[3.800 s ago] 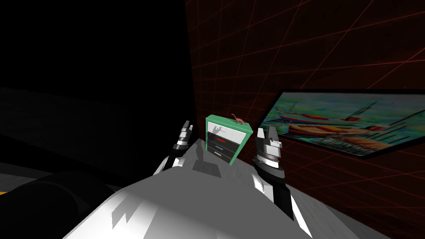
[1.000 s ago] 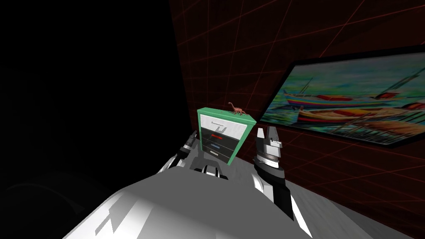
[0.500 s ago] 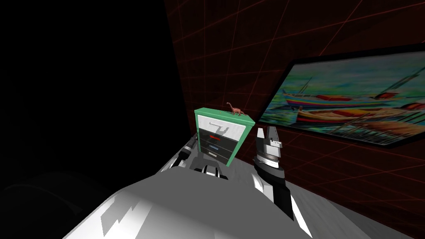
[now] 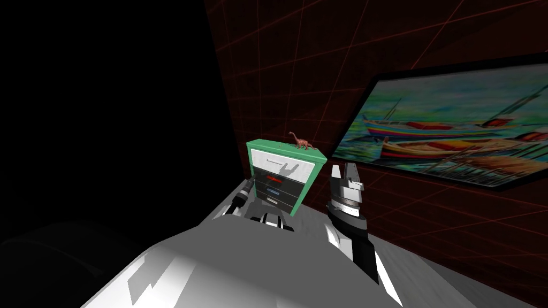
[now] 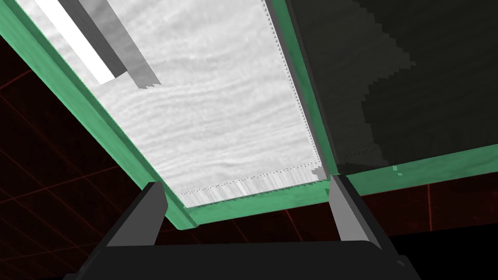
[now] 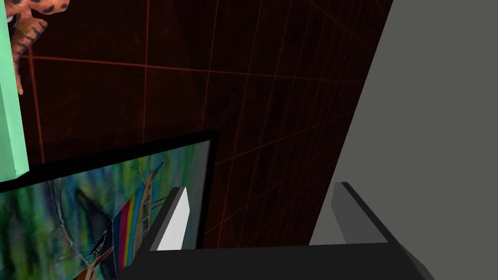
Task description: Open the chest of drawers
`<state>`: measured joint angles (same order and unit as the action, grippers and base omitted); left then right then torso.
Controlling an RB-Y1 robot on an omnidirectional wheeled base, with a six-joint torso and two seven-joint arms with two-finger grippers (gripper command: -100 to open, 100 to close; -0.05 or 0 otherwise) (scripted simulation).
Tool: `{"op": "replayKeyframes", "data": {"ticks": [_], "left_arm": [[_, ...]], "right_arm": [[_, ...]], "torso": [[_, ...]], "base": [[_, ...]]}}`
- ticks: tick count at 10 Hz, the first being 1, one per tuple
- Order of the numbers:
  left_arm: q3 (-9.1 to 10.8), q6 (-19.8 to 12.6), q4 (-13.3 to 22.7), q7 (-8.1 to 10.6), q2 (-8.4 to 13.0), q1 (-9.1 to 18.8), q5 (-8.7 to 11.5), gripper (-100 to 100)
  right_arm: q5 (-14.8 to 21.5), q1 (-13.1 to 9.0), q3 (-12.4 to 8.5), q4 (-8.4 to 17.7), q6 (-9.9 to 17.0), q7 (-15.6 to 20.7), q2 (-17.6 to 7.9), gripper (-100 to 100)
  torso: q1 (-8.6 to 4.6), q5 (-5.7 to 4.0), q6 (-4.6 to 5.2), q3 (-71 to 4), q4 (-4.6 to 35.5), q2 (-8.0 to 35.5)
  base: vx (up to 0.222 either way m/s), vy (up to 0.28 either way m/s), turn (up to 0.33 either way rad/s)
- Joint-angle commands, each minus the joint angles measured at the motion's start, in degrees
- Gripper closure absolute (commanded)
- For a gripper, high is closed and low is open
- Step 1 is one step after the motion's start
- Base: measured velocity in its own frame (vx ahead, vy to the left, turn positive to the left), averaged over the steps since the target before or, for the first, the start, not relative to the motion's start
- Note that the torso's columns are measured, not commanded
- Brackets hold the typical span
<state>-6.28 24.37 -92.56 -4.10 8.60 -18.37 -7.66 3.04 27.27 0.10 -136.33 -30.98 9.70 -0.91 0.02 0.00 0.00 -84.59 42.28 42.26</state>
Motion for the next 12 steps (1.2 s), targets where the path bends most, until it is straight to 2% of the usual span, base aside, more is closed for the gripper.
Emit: {"op": "replayKeyframes", "data": {"ticks": [1,7,12], "left_arm": [[-0.19,0.07,3.98,-0.06,-0.24,0.91,-0.03,-100],[-0.72,0.12,13.23,-0.49,-2.11,3.39,-0.23,-100],[-1.01,0.15,18.43,-0.73,-6.30,4.78,-0.34,-100]], "right_arm": [[0.00,0.00,0.00,0.00,0.00,0.00,0.00,0],[0.00,0.00,0.00,0.00,0.00,0.00,0.00,0],[0.00,0.00,0.00,0.00,0.00,0.00,0.00,0]], "torso": [[0.01,0.01,0.00,0.00,0.00,0.00],[-0.03,-0.01,0.00,0.04,0.02,0.07],[-0.01,0.00,0.00,0.05,0.02,0.08]], "base": [[0.075,-0.041,-0.041],[0.074,-0.042,-0.039],[0.055,-0.027,-0.027]]}}
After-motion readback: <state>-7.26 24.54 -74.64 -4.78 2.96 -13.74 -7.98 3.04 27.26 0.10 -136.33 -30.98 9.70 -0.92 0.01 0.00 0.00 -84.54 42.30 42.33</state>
